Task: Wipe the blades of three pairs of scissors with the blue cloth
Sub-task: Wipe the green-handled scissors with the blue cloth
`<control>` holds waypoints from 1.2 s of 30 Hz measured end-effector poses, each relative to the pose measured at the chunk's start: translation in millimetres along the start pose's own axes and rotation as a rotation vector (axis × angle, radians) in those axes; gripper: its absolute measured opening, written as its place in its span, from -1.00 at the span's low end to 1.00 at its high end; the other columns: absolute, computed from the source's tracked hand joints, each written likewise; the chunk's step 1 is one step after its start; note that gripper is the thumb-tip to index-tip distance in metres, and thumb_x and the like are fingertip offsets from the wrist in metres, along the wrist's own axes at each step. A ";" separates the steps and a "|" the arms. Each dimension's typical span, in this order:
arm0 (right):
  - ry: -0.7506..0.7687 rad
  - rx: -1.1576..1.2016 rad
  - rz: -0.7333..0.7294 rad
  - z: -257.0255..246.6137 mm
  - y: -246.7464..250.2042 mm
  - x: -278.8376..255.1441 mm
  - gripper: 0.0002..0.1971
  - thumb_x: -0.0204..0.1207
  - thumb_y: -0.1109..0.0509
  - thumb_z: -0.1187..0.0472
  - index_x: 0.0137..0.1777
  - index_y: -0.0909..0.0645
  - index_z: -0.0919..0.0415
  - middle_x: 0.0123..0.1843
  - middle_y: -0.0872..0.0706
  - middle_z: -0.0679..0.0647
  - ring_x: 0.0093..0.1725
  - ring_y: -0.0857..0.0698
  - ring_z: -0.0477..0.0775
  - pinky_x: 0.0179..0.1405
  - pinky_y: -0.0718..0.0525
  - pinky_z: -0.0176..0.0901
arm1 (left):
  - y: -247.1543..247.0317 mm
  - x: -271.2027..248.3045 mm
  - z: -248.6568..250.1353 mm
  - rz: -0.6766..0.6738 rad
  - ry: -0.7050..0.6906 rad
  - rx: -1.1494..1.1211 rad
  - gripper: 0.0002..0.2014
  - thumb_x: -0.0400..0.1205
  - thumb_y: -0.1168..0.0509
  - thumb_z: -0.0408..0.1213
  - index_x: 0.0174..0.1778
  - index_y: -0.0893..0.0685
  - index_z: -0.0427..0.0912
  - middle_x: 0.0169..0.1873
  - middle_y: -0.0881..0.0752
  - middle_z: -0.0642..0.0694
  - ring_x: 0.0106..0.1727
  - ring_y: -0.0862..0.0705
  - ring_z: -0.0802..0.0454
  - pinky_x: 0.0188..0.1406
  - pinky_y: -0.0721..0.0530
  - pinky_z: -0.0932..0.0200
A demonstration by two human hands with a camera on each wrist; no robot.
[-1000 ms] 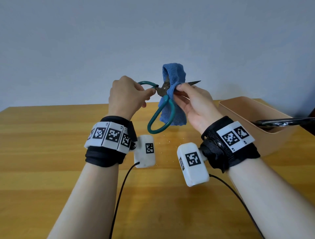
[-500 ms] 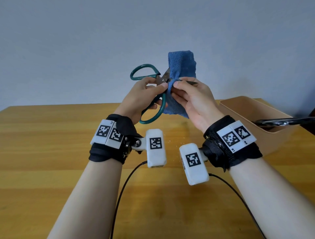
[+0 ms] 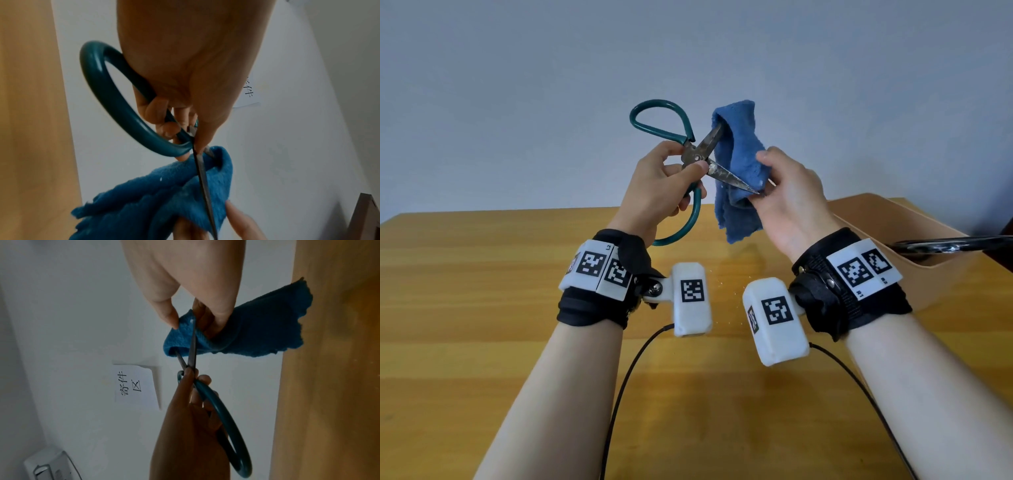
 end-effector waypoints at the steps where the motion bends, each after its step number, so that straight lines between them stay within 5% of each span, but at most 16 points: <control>1: 0.014 0.020 0.038 -2.5 1.3 0.5 -0.88 0.56 -0.33 0.43 -0.12 -0.52 0.22 -0.12 -0.62 0.20 -0.09 -0.66 0.19 -0.05 -0.67 -0.01 | 1.0 -0.1 0.8 0.004 0.002 0.015 -0.75 0.71 -0.36 -0.20 0.28 -0.63 -0.13 -0.37 -0.79 -0.08 -0.35 -0.51 -0.02 -0.40 -0.46 0.14; 5: 0.109 0.119 0.182 -13.4 7.8 2.8 -0.76 0.65 -0.25 0.45 0.22 -0.61 0.22 0.02 -0.71 0.18 -0.07 -0.75 0.07 -0.08 -0.77 -0.08 | 8.7 -1.4 2.8 -0.005 0.008 0.116 -0.79 0.63 -0.38 -0.22 0.18 -0.69 -0.09 -0.46 -0.76 -0.08 -0.47 -0.45 0.00 -0.47 -0.40 0.17; 13: 0.142 0.177 0.196 -14.9 12.3 4.6 -0.76 0.71 -0.24 0.42 0.09 -0.73 0.21 -0.10 -0.77 0.19 -0.21 -0.80 0.11 0.01 -0.83 0.08 | 31.4 -3.3 -1.1 -0.168 0.101 0.377 -0.86 0.56 -0.41 -0.25 0.00 -0.77 -0.18 -0.46 -0.68 -0.20 -0.53 -0.37 -0.02 -0.55 -0.25 0.21; 18: 0.098 0.223 0.206 -12.3 13.8 3.9 -0.73 0.69 -0.21 0.40 0.15 -0.75 0.23 0.12 -0.75 0.29 0.01 -0.78 0.23 0.12 -0.79 0.16 | 36.0 -1.3 -2.4 -0.103 0.086 0.345 -0.88 0.57 -0.42 -0.26 -0.01 -0.74 -0.17 -0.48 -0.73 -0.11 -0.57 -0.40 0.02 -0.54 -0.27 0.22; 24: -0.014 0.123 0.138 -1.9 10.5 5.1 -0.32 0.44 0.09 0.63 0.37 -0.68 0.26 0.39 -0.62 0.32 0.32 -0.68 0.31 0.35 -0.68 0.20 | 30.7 -1.7 1.0 -0.076 0.000 0.269 -0.86 0.60 -0.41 -0.25 -0.01 -0.71 -0.24 -0.48 -0.74 -0.11 -0.57 -0.40 0.01 -0.53 -0.33 0.21; 26: -0.034 0.141 0.093 -1.0 7.5 3.2 -0.33 0.43 0.10 0.66 0.34 -0.67 0.28 0.31 -0.68 0.30 0.25 -0.72 0.26 0.29 -0.72 0.13 | 28.2 -1.6 1.3 -0.075 -0.024 0.266 -0.84 0.60 -0.41 -0.25 0.00 -0.70 -0.26 -0.48 -0.74 -0.12 -0.57 -0.40 0.00 -0.53 -0.35 0.24; 29: -0.029 0.127 -0.001 -3.5 3.9 0.2 -0.40 0.52 0.06 0.68 0.23 -0.69 0.22 0.08 -0.77 0.20 -0.08 -0.79 0.08 -0.09 -0.80 -0.10 | 24.5 -2.0 2.5 -0.071 -0.065 0.250 -0.86 0.61 -0.40 -0.27 -0.01 -0.70 -0.27 -0.49 -0.73 -0.13 -0.60 -0.38 -0.01 -0.61 -0.37 0.31; 36: -0.068 -0.027 -0.057 3.1 1.8 2.2 -0.66 0.65 -0.26 0.48 0.34 -0.69 0.26 0.00 -0.82 0.20 -0.16 -0.80 0.06 -0.10 -0.82 -0.14 | 19.6 -1.6 7.0 -0.085 -0.154 0.222 -0.89 0.63 -0.42 -0.29 0.03 -0.75 -0.19 -0.46 -0.75 -0.19 -0.59 -0.37 -0.04 -0.58 -0.39 0.32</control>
Point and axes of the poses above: each hand's wrist, its own x-axis towards the middle knuckle, its own y-axis out of the back of the hand, z = x × y, the point moved 2 cm from there along x, towards the middle knuckle
